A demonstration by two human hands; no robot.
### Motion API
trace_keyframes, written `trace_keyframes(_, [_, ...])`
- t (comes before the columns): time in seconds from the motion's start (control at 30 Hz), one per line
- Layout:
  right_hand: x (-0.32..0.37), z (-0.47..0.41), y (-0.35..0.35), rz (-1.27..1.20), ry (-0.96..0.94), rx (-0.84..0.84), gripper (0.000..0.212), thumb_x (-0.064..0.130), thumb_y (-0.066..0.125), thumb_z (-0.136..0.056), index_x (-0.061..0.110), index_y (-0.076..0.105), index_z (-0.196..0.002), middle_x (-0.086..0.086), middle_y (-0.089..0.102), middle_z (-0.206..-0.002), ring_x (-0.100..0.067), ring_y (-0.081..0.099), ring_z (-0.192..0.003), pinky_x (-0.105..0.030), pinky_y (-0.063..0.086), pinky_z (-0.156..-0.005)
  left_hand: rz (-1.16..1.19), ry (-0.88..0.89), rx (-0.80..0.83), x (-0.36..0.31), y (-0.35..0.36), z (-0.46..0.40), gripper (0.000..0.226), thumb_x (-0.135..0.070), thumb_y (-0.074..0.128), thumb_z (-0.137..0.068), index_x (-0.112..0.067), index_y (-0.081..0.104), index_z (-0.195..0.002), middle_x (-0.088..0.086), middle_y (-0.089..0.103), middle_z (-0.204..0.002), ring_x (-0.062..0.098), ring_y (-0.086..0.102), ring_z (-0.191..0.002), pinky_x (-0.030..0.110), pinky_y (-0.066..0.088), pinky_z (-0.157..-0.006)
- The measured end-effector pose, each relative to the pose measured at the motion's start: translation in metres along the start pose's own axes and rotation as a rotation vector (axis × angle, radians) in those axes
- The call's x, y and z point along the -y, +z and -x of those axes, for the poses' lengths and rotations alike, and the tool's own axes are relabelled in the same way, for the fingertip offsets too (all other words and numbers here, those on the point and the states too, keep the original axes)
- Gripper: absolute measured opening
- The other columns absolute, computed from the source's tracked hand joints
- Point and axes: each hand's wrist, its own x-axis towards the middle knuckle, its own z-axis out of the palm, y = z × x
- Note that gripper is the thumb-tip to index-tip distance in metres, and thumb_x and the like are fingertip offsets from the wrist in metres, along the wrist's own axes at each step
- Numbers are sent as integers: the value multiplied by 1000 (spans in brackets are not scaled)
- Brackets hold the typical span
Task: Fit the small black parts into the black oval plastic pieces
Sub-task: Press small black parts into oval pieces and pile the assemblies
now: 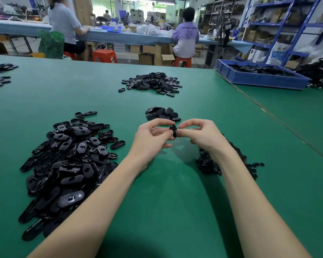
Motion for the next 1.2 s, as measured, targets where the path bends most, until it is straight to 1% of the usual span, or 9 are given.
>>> trace_keyframes(0.2, [-2, -3, -3, 17, -18, -27, 23, 38, 87, -77, 23, 74, -88, 19, 63, -59, 6, 49, -45, -24, 36, -63, 101, -42, 15, -2, 1, 1, 20, 2, 62, -92, -12, 67, -105, 12, 78, -92, 22, 76, -86, 24, 58, -68])
trace_keyframes(0.33, [-6, -1, -4, -6, 17, 16, 26, 46, 87, -74, 25, 77, -85, 13, 64, -70, 0, 46, -49, -16, 36, -50, 145, -104, 40, -2, -3, -1, 20, 2, 65, -90, -10, 64, -106, 11, 78, -94, 22, 76, -87, 23, 58, -68])
trace_keyframes(0.43, [-8, 1, -2, 0, 17, 44, 27, 48, 87, -73, 24, 77, -82, 13, 61, -66, -4, 45, -54, -12, 33, -44, 112, -121, 37, 0, -6, -3, 18, 0, 70, -88, -11, 64, -100, 7, 77, -85, 16, 72, -75, 22, 57, -68])
trace_keyframes(0.57, [-6, 0, -1, -28, -20, 96, 19, 40, 86, -78, 25, 74, -81, 9, 65, -74, -7, 45, -54, -12, 34, -45, 120, -157, 27, 2, -6, -4, 20, -1, 71, -84, -13, 60, -96, 7, 74, -77, 14, 68, -68, 24, 56, -86])
trace_keyframes(0.7, [-5, -2, 1, -5, -41, 93, 10, 28, 81, -84, 23, 72, -84, 1, 65, -80, -4, 44, -49, -10, 34, -45, 115, -166, 16, 2, -6, -4, 20, 1, 68, -85, -14, 58, -94, 9, 74, -77, 16, 69, -69, 32, 53, -96])
trace_keyframes(0.9, [-4, -3, 5, 31, -62, 48, 11, 27, 80, -84, 22, 71, -81, 3, 63, -76, -1, 44, -47, -11, 34, -47, 87, -142, 8, 1, -9, -3, 18, -3, 72, -86, -14, 61, -96, 10, 77, -83, 16, 71, -74, 30, 54, -92])
trace_keyframes(1.0, [-7, -5, 5, 50, -75, 31, 11, 27, 81, -83, 21, 71, -80, 7, 57, -67, -1, 43, -47, -10, 32, -45, 46, -126, -1, 1, -8, -1, 15, -5, 73, -86, -13, 68, -98, 11, 78, -87, 16, 73, -77, 28, 56, -91])
trace_keyframes(1.1, [-11, -7, 8, 86, -92, 21, 12, 25, 80, -82, 20, 71, -79, 10, 55, -61, -4, 44, -49, -11, 32, -46, 16, -123, -28, 3, -5, 0, 13, -2, 73, -86, -11, 72, -95, 15, 77, -90, 17, 72, -77, 31, 56, -94])
trace_keyframes(1.2, [-13, -8, 10, 110, -99, 8, 13, 27, 82, -81, 21, 70, -77, 8, 61, -65, -7, 51, -56, -17, 38, -53, -34, -110, -67, 6, -3, 0, 12, -4, 74, -86, -11, 73, -94, 12, 78, -88, 16, 72, -76, 36, 56, -97])
